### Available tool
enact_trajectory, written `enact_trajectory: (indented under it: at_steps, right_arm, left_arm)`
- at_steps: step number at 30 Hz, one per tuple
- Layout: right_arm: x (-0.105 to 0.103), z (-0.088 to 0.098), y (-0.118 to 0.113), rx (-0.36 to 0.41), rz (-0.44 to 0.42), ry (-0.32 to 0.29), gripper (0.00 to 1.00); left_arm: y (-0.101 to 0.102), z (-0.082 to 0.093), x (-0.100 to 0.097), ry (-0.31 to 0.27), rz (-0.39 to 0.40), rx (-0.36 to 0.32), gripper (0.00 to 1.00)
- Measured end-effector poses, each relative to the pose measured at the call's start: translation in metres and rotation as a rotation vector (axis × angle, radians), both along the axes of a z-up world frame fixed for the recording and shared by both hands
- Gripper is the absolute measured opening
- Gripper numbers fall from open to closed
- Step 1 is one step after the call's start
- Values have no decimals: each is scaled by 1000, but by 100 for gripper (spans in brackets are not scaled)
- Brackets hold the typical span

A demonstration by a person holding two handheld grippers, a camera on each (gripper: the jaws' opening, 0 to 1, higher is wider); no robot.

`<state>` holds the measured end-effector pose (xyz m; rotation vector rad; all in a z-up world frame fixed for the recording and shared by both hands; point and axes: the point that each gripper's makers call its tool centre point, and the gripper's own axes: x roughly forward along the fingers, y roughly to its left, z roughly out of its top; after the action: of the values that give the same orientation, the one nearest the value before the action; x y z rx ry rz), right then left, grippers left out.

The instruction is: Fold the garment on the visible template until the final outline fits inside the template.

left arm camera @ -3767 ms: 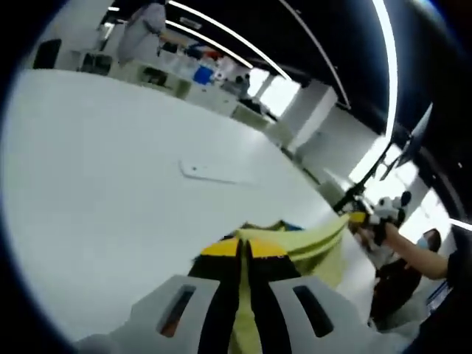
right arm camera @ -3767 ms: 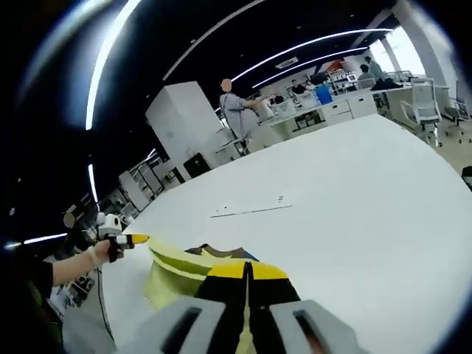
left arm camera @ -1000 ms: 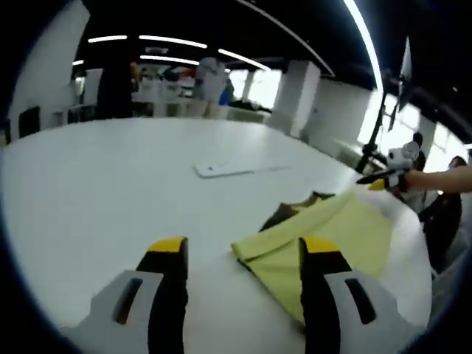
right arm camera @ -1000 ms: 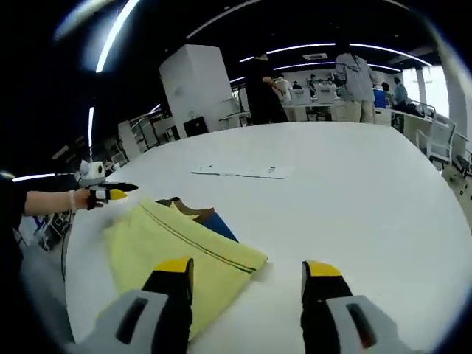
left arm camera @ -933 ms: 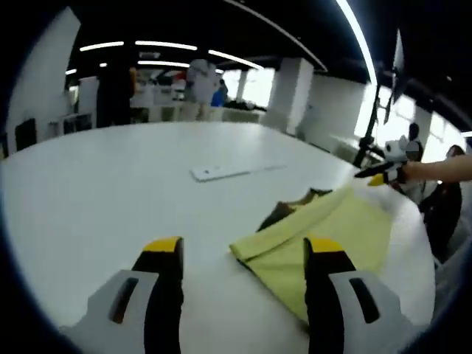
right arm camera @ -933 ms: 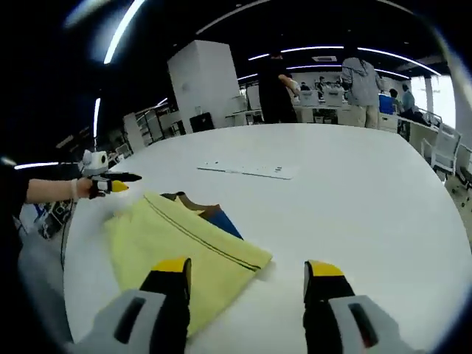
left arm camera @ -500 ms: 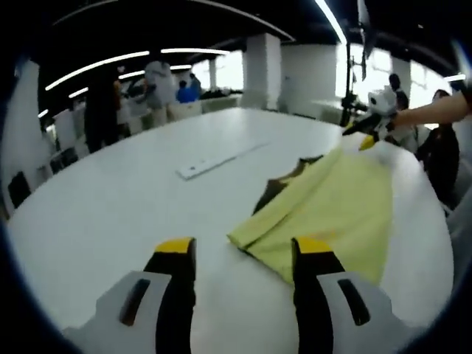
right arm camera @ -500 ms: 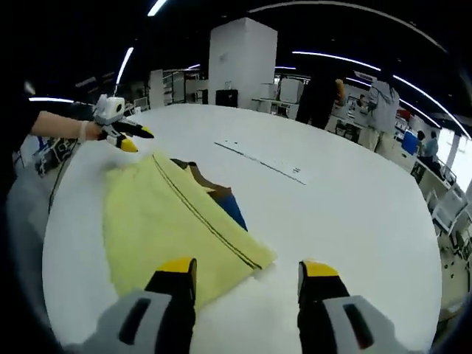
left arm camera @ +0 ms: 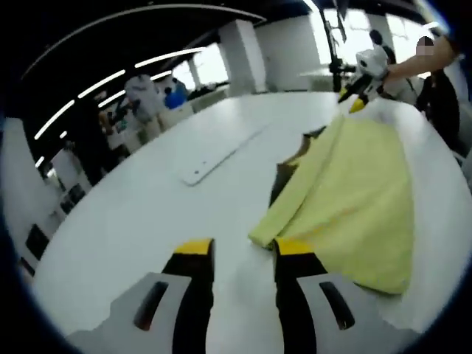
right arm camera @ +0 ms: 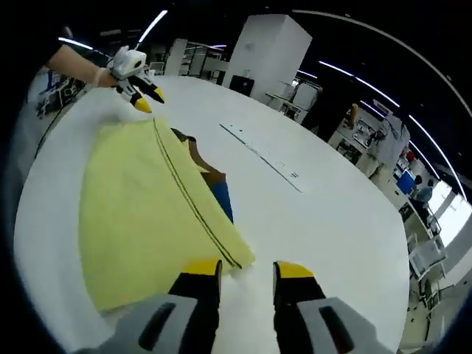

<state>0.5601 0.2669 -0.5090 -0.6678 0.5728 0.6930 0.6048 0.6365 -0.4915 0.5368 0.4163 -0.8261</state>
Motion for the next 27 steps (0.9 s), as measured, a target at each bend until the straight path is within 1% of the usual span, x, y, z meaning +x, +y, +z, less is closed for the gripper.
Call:
enact_trajectory:
  at_steps: [1,5,6,8,10,12,13,14,16,19,20,21,25,27]
  right_arm:
    - [-1,-4,0,-26,17,4,23]
    - [3,-4,-2,-78,35,-40,18]
    - [4,-5,-3,-92,43,-44,16]
    - [3,-8,-2,-92,51,-29,16]
    - [2,-8,-1,-99,56,-27,16]
    - [2,-7,0,-94,61,-30,15]
    - [2,-7,1,-92,62,-28,15]
    - [3,-8,1,-102,71,-30,15]
    - [2,-10,2,-118,89,-26,15]
    - [3,-9,4,-109,86,-29,12]
    - [3,-8,5,-121,100,-36,11]
    - [3,-9,6,-124,112,-31,11]
    - [3,-11,8,-148,130,-36,11]
    - [4,-11,9,-150,134,-37,9]
  left_arm:
    - [0,0,1,-11,-5,16,28]
    - [-3,-6,-1,-21,-53,77,26]
    - [-4,-7,-2,-21,-56,74,27]
    - [-7,-10,-1,-16,-66,85,27]
    - [-9,-13,-1,-16,-79,101,27]
    - [-11,-17,-4,-27,-123,140,26]
    - [-12,-19,-6,-23,-132,152,25]
    - [-12,-22,-7,-36,-163,188,24]
    - [-14,-24,-8,-50,-178,202,23]
    - [-16,-21,-6,-64,-179,200,20]
    - [-17,-19,-5,-78,-184,207,19]
    - [-18,-19,-5,-88,-195,214,18]
    - [-21,-19,-4,-93,-207,218,17]
    - [-22,-19,-4,-97,-215,225,14]
